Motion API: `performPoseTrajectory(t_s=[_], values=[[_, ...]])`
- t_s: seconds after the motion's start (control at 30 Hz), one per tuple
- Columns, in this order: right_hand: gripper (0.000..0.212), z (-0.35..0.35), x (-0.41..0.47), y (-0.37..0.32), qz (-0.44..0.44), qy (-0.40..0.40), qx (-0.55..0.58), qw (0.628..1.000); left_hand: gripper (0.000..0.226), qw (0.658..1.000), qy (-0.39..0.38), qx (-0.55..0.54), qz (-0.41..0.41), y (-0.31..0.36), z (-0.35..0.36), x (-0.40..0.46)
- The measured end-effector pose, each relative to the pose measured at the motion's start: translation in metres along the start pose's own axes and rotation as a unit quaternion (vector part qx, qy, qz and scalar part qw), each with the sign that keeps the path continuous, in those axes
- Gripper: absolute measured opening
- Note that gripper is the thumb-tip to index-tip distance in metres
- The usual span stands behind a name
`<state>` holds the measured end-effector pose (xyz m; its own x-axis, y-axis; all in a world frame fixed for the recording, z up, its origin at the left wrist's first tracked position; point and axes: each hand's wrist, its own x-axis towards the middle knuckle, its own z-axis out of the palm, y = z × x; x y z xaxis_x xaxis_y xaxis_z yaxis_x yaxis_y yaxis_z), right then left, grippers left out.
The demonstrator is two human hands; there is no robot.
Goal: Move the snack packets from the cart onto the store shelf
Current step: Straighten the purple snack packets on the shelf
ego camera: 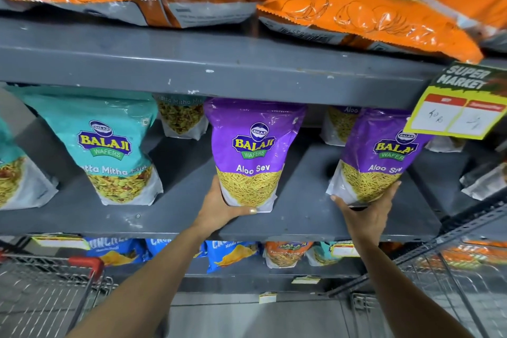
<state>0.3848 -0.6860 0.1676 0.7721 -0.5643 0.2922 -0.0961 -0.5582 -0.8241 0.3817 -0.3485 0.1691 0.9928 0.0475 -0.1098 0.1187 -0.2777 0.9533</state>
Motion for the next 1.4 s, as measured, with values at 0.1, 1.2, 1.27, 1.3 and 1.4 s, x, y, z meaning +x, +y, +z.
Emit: performPoseTrajectory(t_s=[0.1, 1.2, 1.27, 1.3, 1.4], values=[[0.144, 0.000, 0.000, 0.000, 0.003, 0.000, -0.001, 1.000, 0.107, 1.000, -0.007, 0.000, 0.003, -0.001, 0.000, 0.001], [0.129, -0.067, -0.112, -0.022, -0.014, 0.013, -0.027, 0.999, 0.097, 0.995, 0.069, 0.032, 0.064, 0.007, -0.053, -0.118], [0.127, -0.068, -0.112, -0.024, -0.008, -0.015, -0.029, 0.999, 0.100, 0.994, 0.064, 0.057, 0.073, 0.011, -0.052, -0.117], [0.128, -0.066, -0.110, -0.025, -0.006, -0.028, -0.030, 0.999, 0.102, 0.994, 0.059, 0.063, 0.074, 0.014, -0.050, -0.114], [0.130, -0.054, -0.097, -0.030, 0.012, -0.043, -0.032, 0.999, 0.108, 0.995, 0.044, 0.056, 0.066, 0.026, -0.039, -0.093]])
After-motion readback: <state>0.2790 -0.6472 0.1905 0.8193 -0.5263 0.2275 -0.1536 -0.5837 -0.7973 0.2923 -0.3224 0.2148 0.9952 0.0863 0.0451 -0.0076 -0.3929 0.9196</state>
